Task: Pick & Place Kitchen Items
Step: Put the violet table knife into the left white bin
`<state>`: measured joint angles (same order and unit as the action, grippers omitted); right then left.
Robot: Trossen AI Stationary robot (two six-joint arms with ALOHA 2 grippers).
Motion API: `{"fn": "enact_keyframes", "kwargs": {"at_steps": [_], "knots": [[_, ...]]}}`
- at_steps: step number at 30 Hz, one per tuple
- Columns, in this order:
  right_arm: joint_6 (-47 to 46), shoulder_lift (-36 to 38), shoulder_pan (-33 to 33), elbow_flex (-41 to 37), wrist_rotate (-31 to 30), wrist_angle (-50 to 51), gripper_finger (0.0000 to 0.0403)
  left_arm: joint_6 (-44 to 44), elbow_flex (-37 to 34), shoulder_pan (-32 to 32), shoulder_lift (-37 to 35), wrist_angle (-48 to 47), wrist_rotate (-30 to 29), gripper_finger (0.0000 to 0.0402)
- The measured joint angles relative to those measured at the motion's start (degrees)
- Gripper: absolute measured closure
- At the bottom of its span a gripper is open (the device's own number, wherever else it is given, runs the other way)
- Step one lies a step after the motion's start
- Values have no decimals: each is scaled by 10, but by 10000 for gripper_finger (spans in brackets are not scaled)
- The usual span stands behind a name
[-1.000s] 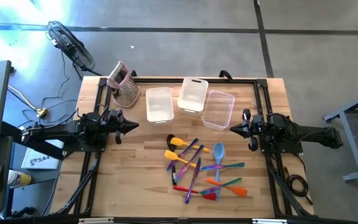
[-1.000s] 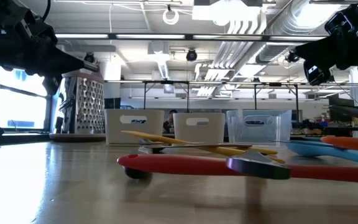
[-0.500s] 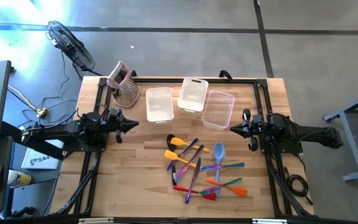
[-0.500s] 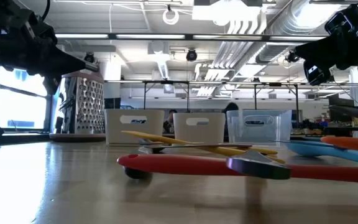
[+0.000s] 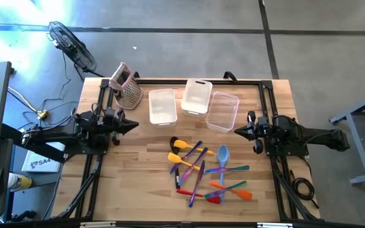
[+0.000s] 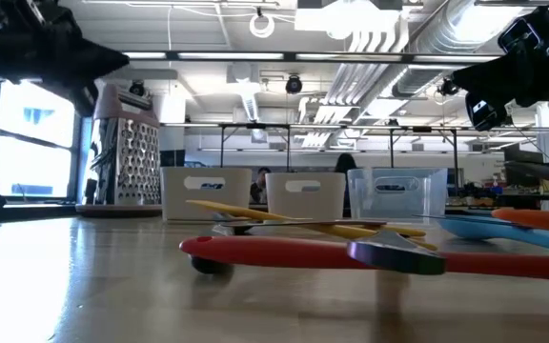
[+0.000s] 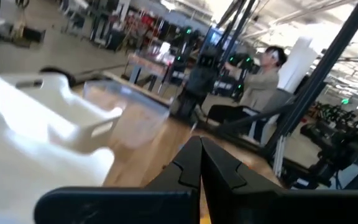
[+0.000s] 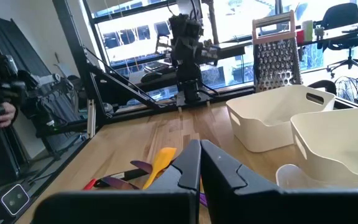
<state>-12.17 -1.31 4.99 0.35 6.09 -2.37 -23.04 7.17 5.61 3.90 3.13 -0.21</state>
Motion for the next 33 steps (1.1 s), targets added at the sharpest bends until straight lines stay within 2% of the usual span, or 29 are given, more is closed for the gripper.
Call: {"fn": "enact_keyframes", "kwargs": {"at_steps": [7,14,18,22,24,26,29,33], "knots": [[0,0,0,0,0,0,398,2,90,0,22,-3,-6,402],[0,0,0,0,0,0,398,-7,220,0,131,-18,18,402],[0,0,0,0,0,0,398,-32,297,0,208,-22,82,402],[2,0,0,0,-26,-31,398,-33,358,0,277,-26,182,402],[-45,0,0,0,-32,-61,398,-30,377,0,305,-28,220,402],[-130,0,0,0,-39,-103,398,-29,388,0,329,-27,237,402],[-191,0,0,0,-59,-171,398,-33,392,0,363,-27,234,402],[-130,0,0,0,-54,-231,398,-43,392,0,404,-16,170,397]]}}
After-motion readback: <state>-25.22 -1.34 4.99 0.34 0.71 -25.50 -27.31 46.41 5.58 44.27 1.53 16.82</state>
